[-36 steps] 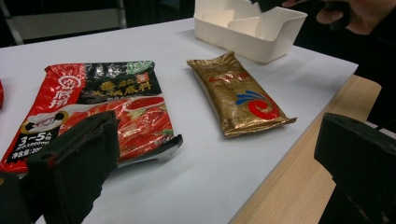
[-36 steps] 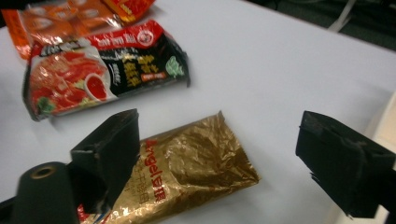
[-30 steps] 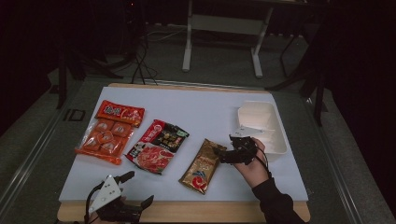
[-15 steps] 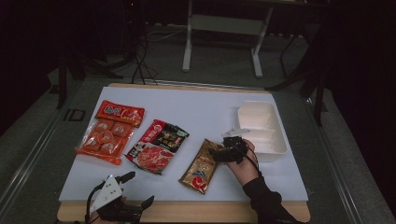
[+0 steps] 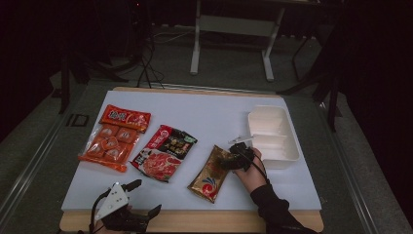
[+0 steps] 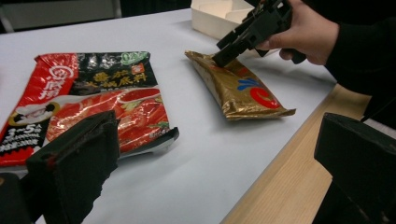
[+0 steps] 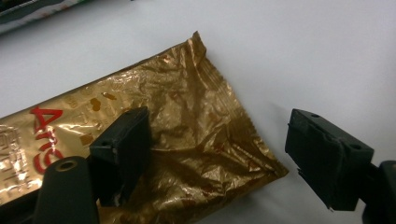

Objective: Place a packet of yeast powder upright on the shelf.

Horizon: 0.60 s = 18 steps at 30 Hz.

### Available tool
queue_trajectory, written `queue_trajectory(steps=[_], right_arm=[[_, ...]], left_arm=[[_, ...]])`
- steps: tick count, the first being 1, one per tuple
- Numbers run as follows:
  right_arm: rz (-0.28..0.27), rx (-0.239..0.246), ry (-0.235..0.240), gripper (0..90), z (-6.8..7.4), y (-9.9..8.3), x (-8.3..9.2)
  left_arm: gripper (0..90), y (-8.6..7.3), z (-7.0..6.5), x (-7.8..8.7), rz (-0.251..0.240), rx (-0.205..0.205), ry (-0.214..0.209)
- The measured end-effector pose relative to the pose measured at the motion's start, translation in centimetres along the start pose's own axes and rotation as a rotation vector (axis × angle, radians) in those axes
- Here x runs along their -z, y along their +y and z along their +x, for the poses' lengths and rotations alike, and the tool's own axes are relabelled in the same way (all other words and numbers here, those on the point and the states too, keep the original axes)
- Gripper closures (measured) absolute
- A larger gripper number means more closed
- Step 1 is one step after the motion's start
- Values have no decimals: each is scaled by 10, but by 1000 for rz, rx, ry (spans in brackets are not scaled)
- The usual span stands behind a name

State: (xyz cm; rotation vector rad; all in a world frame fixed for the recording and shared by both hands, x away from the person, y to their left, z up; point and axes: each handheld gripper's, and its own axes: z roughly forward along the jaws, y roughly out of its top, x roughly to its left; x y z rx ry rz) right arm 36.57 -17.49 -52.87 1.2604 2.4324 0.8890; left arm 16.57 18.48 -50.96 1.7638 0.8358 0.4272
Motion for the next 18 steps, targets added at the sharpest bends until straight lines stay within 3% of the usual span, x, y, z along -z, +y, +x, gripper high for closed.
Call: queue_trajectory(steps=[2, 5, 7, 9, 10, 12, 17, 18], right_arm=[[11, -12, 20, 275, -1, -1, 0], [23, 19, 26, 384, 3, 0, 2], [32, 14, 65, 501, 2, 0, 2], [53, 18, 93, 681, 2, 0, 2], [54, 27, 106, 711, 2, 0, 2], [73, 56, 72, 816, 5, 1, 3], [102, 93, 42, 872, 8, 4, 3], [101, 120, 31, 878, 10, 4, 2]], left_arm=[[5, 0, 1, 0, 3, 2, 5], [5, 0, 0, -1, 3, -4, 3], [5, 0, -1, -2, 9, -12, 3], [5, 0, -1, -3, 12, -13, 1], [5, 0, -2, -3, 13, -17, 0], [5, 0, -2, -4, 17, -19, -2], [5, 0, -2, -5, 22, -23, -1], [5, 0, -2, -5, 22, -24, 0]])
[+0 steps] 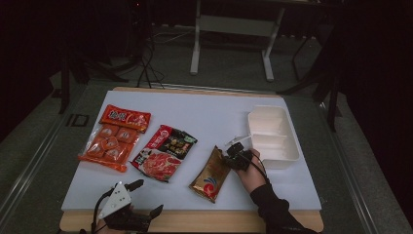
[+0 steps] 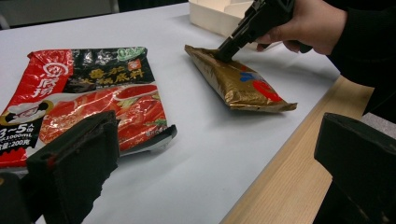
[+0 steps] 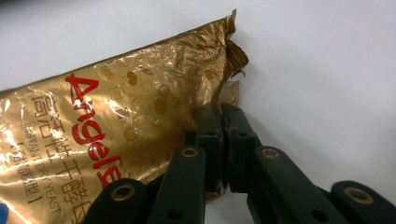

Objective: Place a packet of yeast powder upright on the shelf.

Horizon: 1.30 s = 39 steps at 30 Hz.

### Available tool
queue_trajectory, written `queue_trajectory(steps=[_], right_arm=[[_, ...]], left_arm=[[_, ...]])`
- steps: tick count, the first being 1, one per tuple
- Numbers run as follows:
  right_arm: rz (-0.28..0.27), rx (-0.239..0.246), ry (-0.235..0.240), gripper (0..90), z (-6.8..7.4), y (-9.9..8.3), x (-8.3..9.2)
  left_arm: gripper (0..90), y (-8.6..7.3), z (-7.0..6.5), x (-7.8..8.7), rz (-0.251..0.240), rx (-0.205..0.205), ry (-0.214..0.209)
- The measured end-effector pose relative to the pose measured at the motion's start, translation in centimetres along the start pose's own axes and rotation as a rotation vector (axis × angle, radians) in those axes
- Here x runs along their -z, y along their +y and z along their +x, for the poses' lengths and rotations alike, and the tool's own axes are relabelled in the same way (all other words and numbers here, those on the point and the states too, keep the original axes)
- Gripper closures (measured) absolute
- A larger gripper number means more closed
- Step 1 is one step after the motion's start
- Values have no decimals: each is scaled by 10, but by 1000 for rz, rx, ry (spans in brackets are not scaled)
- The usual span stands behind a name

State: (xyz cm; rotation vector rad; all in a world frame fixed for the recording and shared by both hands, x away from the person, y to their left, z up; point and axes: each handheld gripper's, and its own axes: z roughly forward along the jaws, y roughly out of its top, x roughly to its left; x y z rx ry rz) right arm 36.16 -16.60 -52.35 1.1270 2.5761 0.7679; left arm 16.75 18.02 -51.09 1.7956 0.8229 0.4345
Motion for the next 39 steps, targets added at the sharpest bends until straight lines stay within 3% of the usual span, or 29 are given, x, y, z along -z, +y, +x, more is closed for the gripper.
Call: queue_trajectory(steps=[3, 5, 11, 14, 25, 31, 39], right_arm=[[-2, 5, 4, 884, 0, 0, 2], [-24, -9, 25, 885, -3, 1, 5], [-68, 23, 38, 887, 3, 10, 21], [-93, 16, 54, 888, 4, 12, 28], [-218, 108, 114, 890, 28, 29, 72], [-288, 138, 181, 890, 42, 30, 90], [-330, 188, 278, 891, 61, 31, 115]], left_arm=[[5, 0, 1, 1, -4, 4, 5], [5, 0, 1, 1, -4, 5, 8], [5, 0, 1, 1, -3, 4, 12], [5, 0, 1, 1, -5, 7, 13], [5, 0, 1, 1, 0, 4, 14], [5, 0, 1, 1, -4, 5, 17], [5, 0, 1, 0, -3, -2, 14]])
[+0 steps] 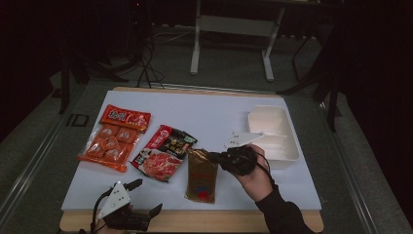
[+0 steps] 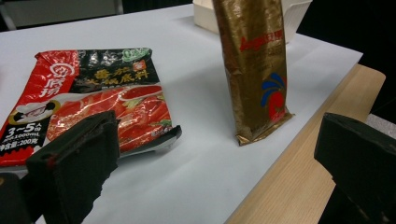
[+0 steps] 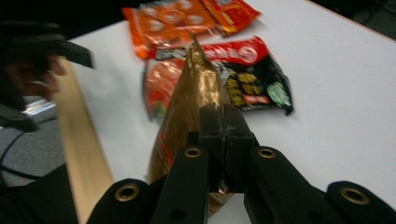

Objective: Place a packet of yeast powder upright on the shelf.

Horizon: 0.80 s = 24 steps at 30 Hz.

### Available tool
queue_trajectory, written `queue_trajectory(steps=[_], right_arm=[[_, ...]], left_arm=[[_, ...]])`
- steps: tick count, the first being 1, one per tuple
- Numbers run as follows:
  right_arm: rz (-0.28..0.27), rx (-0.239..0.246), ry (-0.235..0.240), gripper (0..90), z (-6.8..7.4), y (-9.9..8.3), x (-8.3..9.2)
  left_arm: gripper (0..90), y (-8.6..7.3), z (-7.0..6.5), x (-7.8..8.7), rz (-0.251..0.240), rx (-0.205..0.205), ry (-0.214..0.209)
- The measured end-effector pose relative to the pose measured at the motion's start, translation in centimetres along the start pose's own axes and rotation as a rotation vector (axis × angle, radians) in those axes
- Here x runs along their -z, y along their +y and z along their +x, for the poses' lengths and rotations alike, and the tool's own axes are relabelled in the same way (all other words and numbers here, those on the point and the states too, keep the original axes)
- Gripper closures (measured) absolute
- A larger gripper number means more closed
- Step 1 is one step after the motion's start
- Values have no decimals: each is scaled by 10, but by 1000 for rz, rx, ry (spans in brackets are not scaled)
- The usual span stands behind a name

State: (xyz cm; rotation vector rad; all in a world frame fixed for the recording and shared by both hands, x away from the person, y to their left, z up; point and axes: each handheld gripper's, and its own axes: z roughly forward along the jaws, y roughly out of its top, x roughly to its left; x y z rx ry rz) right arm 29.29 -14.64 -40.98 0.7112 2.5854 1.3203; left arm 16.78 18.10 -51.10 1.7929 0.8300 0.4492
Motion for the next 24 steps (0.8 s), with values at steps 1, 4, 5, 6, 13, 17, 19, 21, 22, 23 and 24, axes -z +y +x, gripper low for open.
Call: queue_trajectory(steps=[1, 4, 5, 6, 13, 17, 19, 21, 22, 23, 24], right_arm=[[1, 12, 13, 891, 3, 1, 1], [0, 47, 42, 892, 13, 6, 6], [-4, 52, 53, 892, 15, 8, 7], [-6, 58, 62, 892, 17, 9, 9], [-11, 96, 75, 893, 19, 19, 17], [-17, 107, 57, 893, 17, 23, 20], [-28, 116, 34, 893, 10, 28, 27], [-41, 114, 22, 893, 3, 32, 34], [-48, 108, 21, 893, 1, 34, 37], [-55, 108, 17, 893, -2, 36, 41], [-69, 105, 8, 893, -7, 39, 46]], left_arm=[[5, 0, 0, 0, 1, 1, 0], [5, 0, 0, -1, 1, 1, 0], [5, 0, 0, -1, 1, 0, -1], [5, 0, 0, -1, 3, -1, -1], [5, 0, 0, -1, 4, 1, 1], [5, 0, 0, -1, 1, 1, 1], [5, -1, 0, -1, 3, 5, 0], [5, -1, 0, -2, 0, 12, 0], [5, -1, 0, -2, 1, 12, 0], [5, -1, 0, -3, 1, 13, 0], [5, -1, 0, -3, 5, 10, 0]])
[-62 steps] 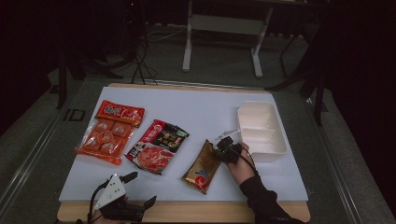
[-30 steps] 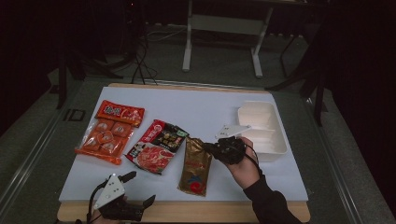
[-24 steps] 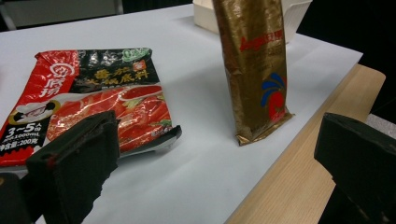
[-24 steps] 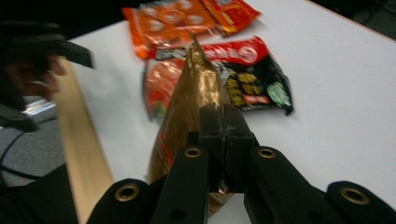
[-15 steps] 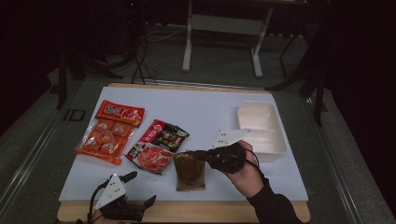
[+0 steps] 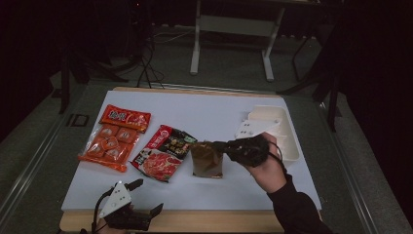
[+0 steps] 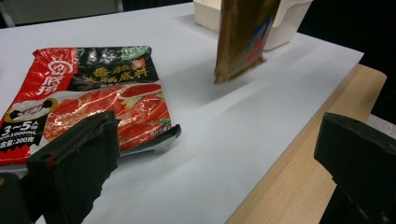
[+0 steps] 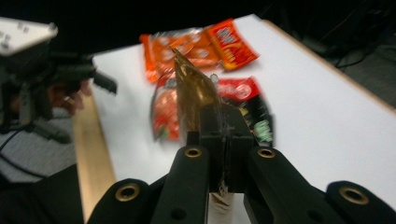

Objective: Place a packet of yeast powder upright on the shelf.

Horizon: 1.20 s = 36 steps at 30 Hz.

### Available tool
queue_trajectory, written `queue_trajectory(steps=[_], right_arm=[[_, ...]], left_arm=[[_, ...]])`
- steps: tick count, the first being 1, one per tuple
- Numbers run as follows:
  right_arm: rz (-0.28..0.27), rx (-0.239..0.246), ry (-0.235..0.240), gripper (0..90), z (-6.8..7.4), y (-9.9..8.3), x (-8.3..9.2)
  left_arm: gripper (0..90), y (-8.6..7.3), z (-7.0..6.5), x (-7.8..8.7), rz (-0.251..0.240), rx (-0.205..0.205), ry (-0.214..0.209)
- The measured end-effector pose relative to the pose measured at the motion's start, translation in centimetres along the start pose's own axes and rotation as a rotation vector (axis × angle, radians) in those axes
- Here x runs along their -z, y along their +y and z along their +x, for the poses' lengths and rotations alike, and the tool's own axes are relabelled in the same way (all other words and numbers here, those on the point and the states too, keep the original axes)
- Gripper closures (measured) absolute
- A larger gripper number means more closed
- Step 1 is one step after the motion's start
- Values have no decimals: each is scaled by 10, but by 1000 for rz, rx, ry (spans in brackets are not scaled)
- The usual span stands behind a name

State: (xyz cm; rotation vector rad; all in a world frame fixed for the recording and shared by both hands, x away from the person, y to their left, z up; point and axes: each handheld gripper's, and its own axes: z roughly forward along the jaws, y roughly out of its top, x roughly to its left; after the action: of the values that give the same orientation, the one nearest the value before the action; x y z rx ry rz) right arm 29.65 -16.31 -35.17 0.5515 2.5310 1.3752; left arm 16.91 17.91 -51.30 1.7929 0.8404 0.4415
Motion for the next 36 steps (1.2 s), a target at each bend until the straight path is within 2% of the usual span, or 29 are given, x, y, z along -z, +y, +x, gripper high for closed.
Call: queue_trajectory(steps=[3, 10, 12, 16, 28, 36], right_arm=[[-23, -8, 6, 893, -11, 6, 10], [-45, -19, -41, 892, -38, 16, 27], [-46, -32, -33, 892, -47, 16, 29], [-54, -53, -79, 893, -62, 19, 35], [-90, -65, -142, 894, -99, 30, 54], [-108, -96, -188, 894, -131, 32, 66]], left_arm=[[5, 0, 0, 0, 3, 0, 3], [5, -1, -1, -2, 11, 4, 8], [5, -2, -2, -1, 16, 4, 14], [5, -3, -1, 1, 14, 14, 23], [5, -10, -4, 11, 7, 29, 51], [5, -13, -7, 16, -5, 53, 67]])
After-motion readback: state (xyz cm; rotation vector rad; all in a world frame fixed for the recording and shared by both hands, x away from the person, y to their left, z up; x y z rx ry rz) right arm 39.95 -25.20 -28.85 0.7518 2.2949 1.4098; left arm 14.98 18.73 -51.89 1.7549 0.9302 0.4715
